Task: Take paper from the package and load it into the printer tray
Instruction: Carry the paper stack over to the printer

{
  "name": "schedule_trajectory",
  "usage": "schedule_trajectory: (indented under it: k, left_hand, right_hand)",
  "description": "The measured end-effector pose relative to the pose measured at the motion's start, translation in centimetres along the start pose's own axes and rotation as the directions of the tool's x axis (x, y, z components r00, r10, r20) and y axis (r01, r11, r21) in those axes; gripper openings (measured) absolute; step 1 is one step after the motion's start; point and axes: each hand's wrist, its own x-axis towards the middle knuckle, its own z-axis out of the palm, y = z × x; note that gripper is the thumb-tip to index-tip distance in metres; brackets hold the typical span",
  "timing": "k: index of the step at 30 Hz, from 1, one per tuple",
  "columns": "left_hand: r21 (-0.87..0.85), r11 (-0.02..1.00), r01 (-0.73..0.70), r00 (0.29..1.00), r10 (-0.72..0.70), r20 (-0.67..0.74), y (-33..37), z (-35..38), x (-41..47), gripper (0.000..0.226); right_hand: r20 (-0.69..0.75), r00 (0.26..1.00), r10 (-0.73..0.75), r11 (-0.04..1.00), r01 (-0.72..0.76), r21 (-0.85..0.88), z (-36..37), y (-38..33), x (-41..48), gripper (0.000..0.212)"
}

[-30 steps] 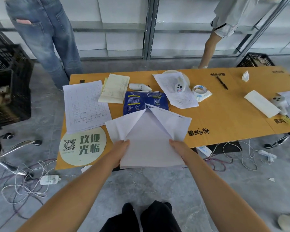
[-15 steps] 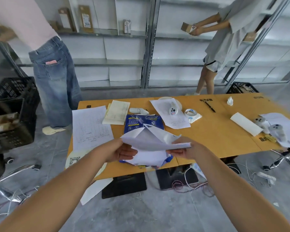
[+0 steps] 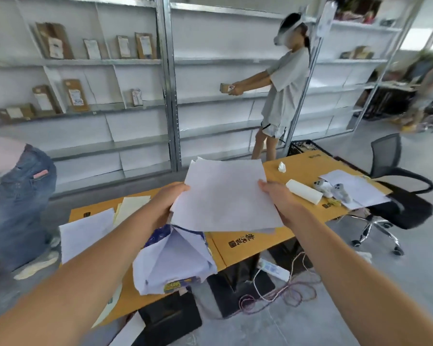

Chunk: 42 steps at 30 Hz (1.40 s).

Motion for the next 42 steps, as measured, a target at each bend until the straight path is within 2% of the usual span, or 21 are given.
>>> schedule_trajectory:
  k: [3,8,11,14,15,17,20,27,32,34,37,40,42]
  left_hand:
    - [0.0,0.997,-0.072,0.991,0.072,0.114,1.3,4.9,0.1,0.014]
    - [-0.093,0.983,-0.156,0.94,0.177,0.293,2.9,13.9,-1.3,0.026]
    - [-0.123,0.981,-0.147,0.919,0.182,0.351,3.0,18.9,-1.9,0.048]
    - [-0.033,0.99,-0.134,0.911,0.137,0.388,2.7,22.9,-2.1,0.045]
    - [-0.01,0.994,-0.112,0.892,0.105,0.439,2.7,24.1,-2.5,0.04]
    - [-0.01,0.998,-0.064,0.822,0.058,0.566,2.4,26.7,-2.3,0.031]
    - [-0.005,0.993,-0.115,0.718,0.087,0.691,2.7,30.3,-3.0,0.018]
    - [0.031,0.947,-0.32,0.457,0.126,0.88,2.3,38.4,-9.0,0.018]
    - [0.033,0.904,-0.426,0.301,0.107,0.948,-0.1,42.4,-17.1,0.022]
    - [0.02,0.892,-0.451,0.212,0.086,0.974,-1.0,43.1,-21.7,0.025]
    - [0.01,0.87,-0.494,0.097,0.044,0.994,-2.5,43.6,-29.0,0.009]
    - [-0.016,0.893,-0.449,-0.053,-0.009,0.999,-4.8,44.6,-36.2,0.021]
    - [0.004,0.91,-0.414,-0.128,-0.062,0.99,-6.8,44.5,-41.7,0.018]
  right_hand:
    - [-0.089,0.994,-0.061,0.99,0.072,0.124,-5.0,-0.5,-2.8,0.016]
    - [-0.279,0.951,-0.135,0.954,0.201,0.223,-12.9,0.0,-7.6,0.017]
    - [-0.363,0.917,-0.164,0.961,0.232,0.151,-16.4,0.9,-9.8,0.032]
    - [-0.447,0.876,-0.182,0.964,0.248,0.092,-18.8,2.3,-11.9,0.031]
    - [-0.471,0.862,-0.186,0.96,0.261,0.099,-19.4,2.7,-12.9,0.028]
    - [-0.536,0.824,-0.184,0.955,0.28,0.102,-20.3,3.5,-14.7,0.025]
    - [-0.657,0.74,-0.145,0.96,0.266,0.087,-21.4,4.3,-17.6,0.03]
    - [-0.898,0.44,0.016,0.982,0.162,0.097,-23.9,6.9,-27.6,0.032]
    - [-0.961,0.267,0.068,0.967,0.218,0.129,-22.6,9.6,-37.0,0.032]
    - [-0.978,0.187,0.09,0.966,0.221,0.131,-21.8,10.7,-41.4,0.033]
    - [-0.992,0.047,0.118,0.965,0.229,0.125,-20.2,12.5,-48.7,0.033]
    - [-0.982,-0.064,0.176,0.951,0.269,0.152,-17.9,14.5,-56.8,0.034]
    - [-0.968,-0.122,0.221,0.936,0.306,0.175,-15.6,15.8,-62.8,0.032]
